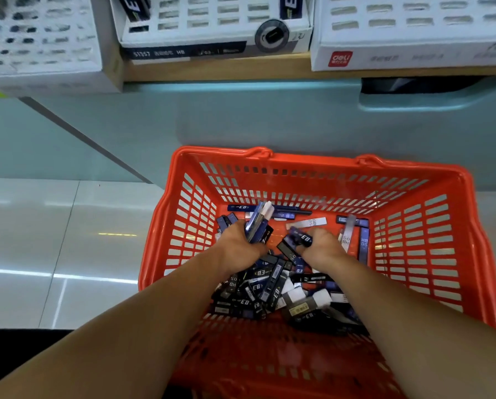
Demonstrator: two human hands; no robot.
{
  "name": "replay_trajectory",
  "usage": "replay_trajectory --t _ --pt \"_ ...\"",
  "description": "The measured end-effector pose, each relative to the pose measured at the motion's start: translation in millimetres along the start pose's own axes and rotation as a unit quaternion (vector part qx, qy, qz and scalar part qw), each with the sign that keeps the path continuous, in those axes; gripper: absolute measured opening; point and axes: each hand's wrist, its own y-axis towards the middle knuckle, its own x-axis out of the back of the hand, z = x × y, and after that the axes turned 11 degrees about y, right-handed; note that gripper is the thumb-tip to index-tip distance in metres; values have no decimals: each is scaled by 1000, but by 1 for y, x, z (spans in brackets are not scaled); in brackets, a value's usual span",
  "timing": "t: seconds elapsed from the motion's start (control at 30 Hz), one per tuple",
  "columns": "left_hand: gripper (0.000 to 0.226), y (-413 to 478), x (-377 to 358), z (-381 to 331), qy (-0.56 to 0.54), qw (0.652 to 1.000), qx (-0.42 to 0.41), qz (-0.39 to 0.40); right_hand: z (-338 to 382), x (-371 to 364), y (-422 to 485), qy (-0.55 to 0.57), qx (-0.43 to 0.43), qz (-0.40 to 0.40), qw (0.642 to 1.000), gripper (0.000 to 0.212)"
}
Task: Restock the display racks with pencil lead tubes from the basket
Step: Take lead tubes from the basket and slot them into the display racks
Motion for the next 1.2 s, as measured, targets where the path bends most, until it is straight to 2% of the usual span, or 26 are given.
replay_trajectory --t 0.1,0.13,0.27,0.37,0.43,0.53,0.63,0.77,0.93,1.03,1.2 --pt "32 -8 2 0 -41 999 8 10 6 10 -4 48 -5 19 999 43" --pt "31 -11 3 0 -48 999 8 14 8 14 -6 57 -5 28 998 43" --pt "26 -27 10 -6 -66 996 4 55 22 29 -23 140 -19 31 990 29" --pt "33 -40 18 -14 -109 989 -7 101 36 39 -49 254 -69 52 963 5" --pt "35 -52 24 -25 -142 981 -17 131 47 47 -68 322 -74 98 939 16" --pt "32 -77 33 -44 -145 977 -51 148 71 59 -101 385 -24 157 909 40" --pt "29 -107 47 -62 -137 974 -106 146 98 71 -135 427 47 141 892 49" --pt "21 -149 65 -80 -117 971 -157 135 136 89 -183 436 102 115 887 55" --pt "22 -199 93 -100 -83 969 -204 114 178 113 -240 378 123 104 912 50" --pt "23 -223 106 -113 -54 973 -208 78 196 124 -268 360 145 98 917 44" --pt "27 -244 128 -132 -97 974 -192 68 223 138 -303 321 223 64 918 44"
